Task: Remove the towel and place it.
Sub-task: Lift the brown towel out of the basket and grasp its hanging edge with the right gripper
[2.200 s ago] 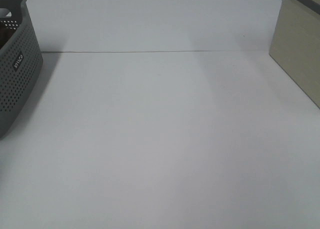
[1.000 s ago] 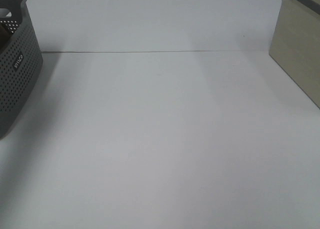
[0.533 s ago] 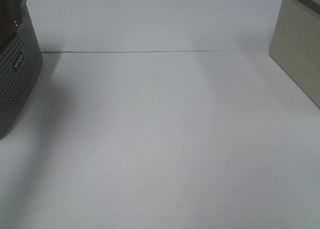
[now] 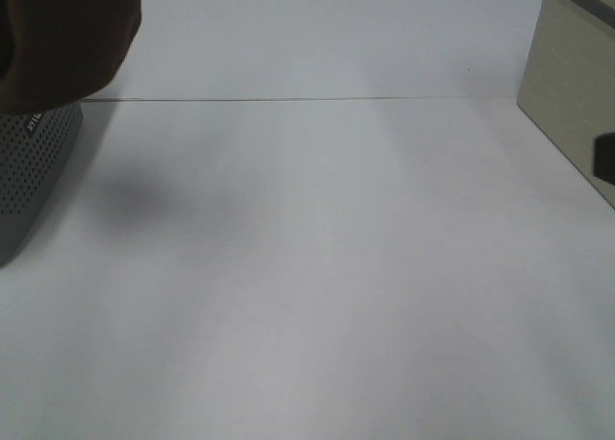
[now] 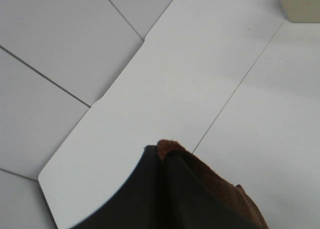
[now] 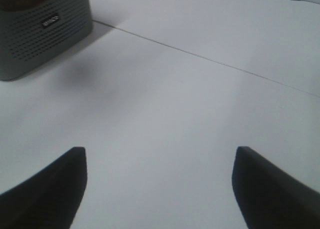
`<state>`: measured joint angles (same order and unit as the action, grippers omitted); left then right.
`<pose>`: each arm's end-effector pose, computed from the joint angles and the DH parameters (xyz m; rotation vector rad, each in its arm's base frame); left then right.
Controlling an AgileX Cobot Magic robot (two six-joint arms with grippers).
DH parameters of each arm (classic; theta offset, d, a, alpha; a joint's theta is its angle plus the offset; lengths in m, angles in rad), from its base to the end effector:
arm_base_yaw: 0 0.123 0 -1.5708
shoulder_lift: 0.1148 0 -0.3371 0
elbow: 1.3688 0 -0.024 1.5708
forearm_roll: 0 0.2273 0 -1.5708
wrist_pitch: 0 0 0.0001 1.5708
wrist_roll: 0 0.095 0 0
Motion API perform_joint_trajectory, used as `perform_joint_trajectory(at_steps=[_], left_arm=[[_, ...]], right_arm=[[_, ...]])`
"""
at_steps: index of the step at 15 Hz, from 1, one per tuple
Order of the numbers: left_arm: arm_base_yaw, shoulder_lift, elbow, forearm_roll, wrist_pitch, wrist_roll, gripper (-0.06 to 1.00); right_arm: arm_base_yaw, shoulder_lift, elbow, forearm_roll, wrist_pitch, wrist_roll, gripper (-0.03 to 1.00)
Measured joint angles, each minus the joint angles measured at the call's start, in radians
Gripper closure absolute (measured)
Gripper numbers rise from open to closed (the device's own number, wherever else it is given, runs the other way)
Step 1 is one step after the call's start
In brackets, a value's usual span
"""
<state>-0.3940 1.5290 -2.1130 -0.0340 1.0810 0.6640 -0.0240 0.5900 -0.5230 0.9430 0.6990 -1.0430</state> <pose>0.2526 -0.1081 0.5815 1.0037 1.7098 0.1352 0.0445 0.0485 0.3355 -0.5422 1.8844 0.3819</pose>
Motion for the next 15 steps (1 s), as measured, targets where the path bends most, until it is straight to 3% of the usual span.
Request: perform_joint_trajectory(at_steps=[2, 4, 5, 6, 9, 12, 15], left_arm=[[-0.057, 0.0, 0.0, -0.002, -0.017, 0.0, 0.94], [-0.093, 0.0, 0.0, -0.002, -0.028, 0.0, 0.94], [-0.133, 0.0, 0.0, -0.002, -0.028, -0.001, 0.94], [-0.151, 0.0, 0.0, -0.002, -0.028, -0.002, 0.94], [-0.172, 0.0, 0.0, -0.014, -0.028, -0.002, 0.94], [-0.173, 0.0, 0.0, -0.06, -0.028, -0.002, 0.94], [-0.173, 0.0, 0.0, -0.085, -0.028, -0.002, 0.94]], right_arm=[[0.0, 0.184, -0.037, 0.234, 0.024, -0.298, 0.2], [0.0, 0.31, -0.079, 0.362, 0.068, -0.514, 0.2], [0.0, 0.478, -0.151, 0.481, 0.156, -0.704, 0.2], [0.0, 0.564, -0.19, 0.525, 0.211, -0.769, 0.2], [0.051, 0.749, -0.28, 0.606, 0.306, -0.829, 0.2], [0.218, 0.927, -0.398, 0.618, 0.258, -0.83, 0.2], [0.327, 1.03, -0.504, 0.619, 0.247, -0.836, 0.2]])
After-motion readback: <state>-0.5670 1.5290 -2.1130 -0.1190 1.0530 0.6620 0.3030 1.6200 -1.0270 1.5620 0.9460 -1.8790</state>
